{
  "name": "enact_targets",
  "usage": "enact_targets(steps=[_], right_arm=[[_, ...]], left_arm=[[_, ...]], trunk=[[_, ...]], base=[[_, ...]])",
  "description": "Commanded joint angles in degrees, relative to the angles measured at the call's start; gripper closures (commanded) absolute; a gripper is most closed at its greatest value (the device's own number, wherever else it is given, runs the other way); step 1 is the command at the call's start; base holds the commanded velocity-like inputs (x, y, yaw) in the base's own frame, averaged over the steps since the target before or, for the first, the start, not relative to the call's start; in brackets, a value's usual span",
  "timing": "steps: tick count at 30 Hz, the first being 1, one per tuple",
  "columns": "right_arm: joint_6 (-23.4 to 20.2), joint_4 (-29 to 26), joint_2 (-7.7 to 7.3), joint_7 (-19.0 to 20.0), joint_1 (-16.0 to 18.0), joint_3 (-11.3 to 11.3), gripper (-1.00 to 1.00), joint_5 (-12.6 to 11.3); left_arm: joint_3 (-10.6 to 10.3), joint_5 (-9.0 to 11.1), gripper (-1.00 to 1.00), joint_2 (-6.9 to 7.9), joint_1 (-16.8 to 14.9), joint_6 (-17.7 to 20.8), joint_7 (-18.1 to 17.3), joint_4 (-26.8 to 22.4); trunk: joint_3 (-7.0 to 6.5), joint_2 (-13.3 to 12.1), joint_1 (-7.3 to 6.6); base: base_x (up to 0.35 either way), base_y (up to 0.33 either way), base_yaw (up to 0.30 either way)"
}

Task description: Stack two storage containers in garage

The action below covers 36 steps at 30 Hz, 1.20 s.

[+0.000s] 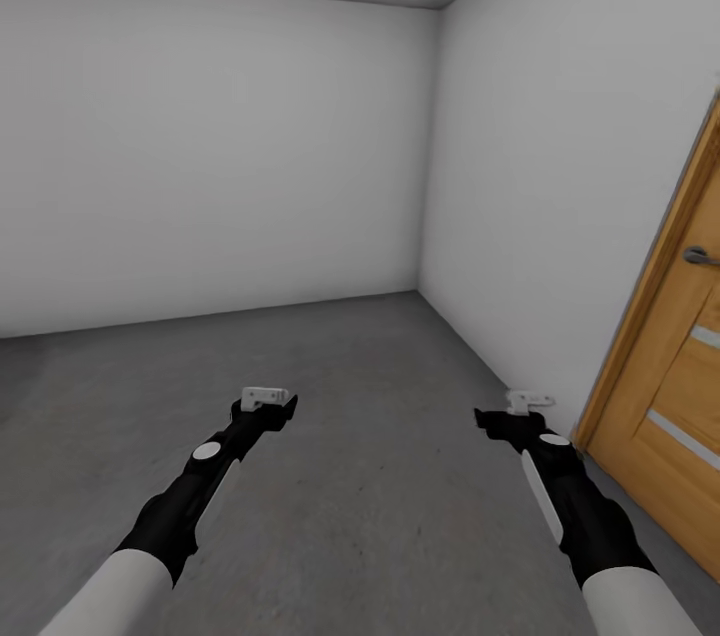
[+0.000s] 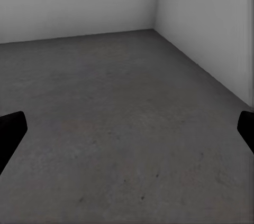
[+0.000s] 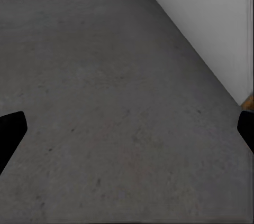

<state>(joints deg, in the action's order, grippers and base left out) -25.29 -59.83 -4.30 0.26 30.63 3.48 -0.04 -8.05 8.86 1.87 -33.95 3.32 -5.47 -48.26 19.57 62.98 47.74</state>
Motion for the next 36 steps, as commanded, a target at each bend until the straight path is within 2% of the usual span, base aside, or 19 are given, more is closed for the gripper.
enact_targets(steps=[1,7,31,36], right_arm=[[-0.34,-0.06,0.04,0.02,0.04,0.27,-1.00,0.01],[-0.37,-0.03,0.26,0.08,0.04,1.66,-1.00,0.07],[-0.37,0.04,0.13,0.01,0.04,2.21,-1.00,0.23],[-0.37,-0.01,-0.12,-1.20,0.04,4.97,-1.00,0.23]], left_arm=[[-0.13,0.61,-1.00,0.06,-0.01,0.35,-0.05,-0.10],[-0.12,0.68,-1.00,0.06,-0.01,0.37,-0.13,-0.08],[-0.14,0.70,-1.00,0.08,-0.03,0.28,-0.16,-0.08],[-0.08,1.05,-1.00,0.25,-0.03,0.35,-0.29,-0.12]], trunk=[[0.07,0.05,0.00],[0.16,0.05,0.00],[1.05,0.05,0.00],[1.25,0.05,0.00]], base=[[0.000,0.000,-0.228],[0.000,0.000,-0.256],[0.000,0.000,-0.271],[0.000,0.000,-0.269]])
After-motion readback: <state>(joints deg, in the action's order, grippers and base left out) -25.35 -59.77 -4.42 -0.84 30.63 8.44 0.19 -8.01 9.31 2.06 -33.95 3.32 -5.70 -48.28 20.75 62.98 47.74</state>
